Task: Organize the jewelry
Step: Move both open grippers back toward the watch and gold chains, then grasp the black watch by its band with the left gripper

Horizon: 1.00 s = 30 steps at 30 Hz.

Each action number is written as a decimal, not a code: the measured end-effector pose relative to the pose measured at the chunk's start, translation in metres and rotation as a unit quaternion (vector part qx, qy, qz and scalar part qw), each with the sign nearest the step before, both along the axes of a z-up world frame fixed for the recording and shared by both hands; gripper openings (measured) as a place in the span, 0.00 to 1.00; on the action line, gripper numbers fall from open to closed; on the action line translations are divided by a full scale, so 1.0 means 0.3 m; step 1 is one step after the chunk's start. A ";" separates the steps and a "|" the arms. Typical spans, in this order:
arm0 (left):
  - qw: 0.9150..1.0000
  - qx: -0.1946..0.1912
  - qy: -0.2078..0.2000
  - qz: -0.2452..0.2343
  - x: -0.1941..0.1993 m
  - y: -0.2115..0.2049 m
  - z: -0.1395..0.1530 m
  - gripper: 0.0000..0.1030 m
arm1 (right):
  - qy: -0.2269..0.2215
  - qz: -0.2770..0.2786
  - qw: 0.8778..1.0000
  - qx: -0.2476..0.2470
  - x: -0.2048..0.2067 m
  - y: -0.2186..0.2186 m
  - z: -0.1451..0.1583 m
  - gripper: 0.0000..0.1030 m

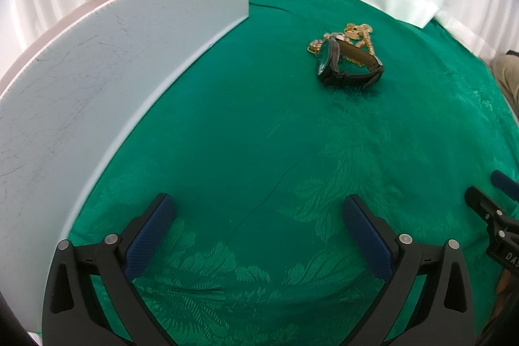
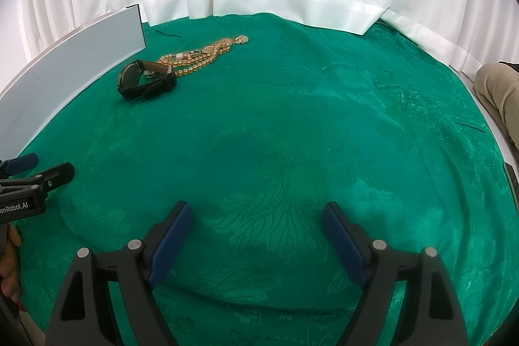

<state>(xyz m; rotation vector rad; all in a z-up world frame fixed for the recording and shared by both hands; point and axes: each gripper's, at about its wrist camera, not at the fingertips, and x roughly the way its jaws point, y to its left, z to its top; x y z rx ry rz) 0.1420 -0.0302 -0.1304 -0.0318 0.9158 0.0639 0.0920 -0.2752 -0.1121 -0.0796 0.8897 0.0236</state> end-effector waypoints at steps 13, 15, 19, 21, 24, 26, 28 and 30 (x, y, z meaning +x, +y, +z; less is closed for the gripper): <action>0.998 -0.030 0.023 -0.044 0.073 -0.008 0.134 0.99 | 0.000 0.000 1.000 0.000 0.000 -0.001 0.000 0.82; 0.997 -0.034 0.017 -0.063 0.114 -0.035 0.176 0.99 | 0.000 0.000 1.000 0.000 0.000 -0.001 -0.001 0.82; 0.993 -0.078 0.019 -0.087 0.231 -0.078 0.216 0.99 | 0.000 0.000 1.000 0.000 0.000 -0.001 -0.001 0.82; 0.994 -0.077 0.012 -0.081 0.302 -0.092 0.218 0.99 | 0.000 0.000 1.000 0.000 0.000 -0.001 -0.001 0.82; 0.995 -0.066 0.022 -0.074 0.407 -0.111 0.185 0.98 | 0.000 0.000 1.000 0.000 -0.001 -0.001 -0.002 0.82; 0.996 -0.046 0.035 -0.069 0.458 -0.122 0.148 0.89 | 0.000 0.000 1.000 0.000 -0.001 -0.002 -0.002 0.82; 0.996 -0.035 0.053 -0.070 0.502 -0.131 0.101 0.86 | 0.000 0.000 1.000 0.000 -0.001 -0.002 -0.002 0.82; 0.994 -0.030 0.073 -0.070 0.530 -0.138 0.058 0.79 | 0.000 0.000 1.000 0.000 -0.001 -0.001 -0.002 0.82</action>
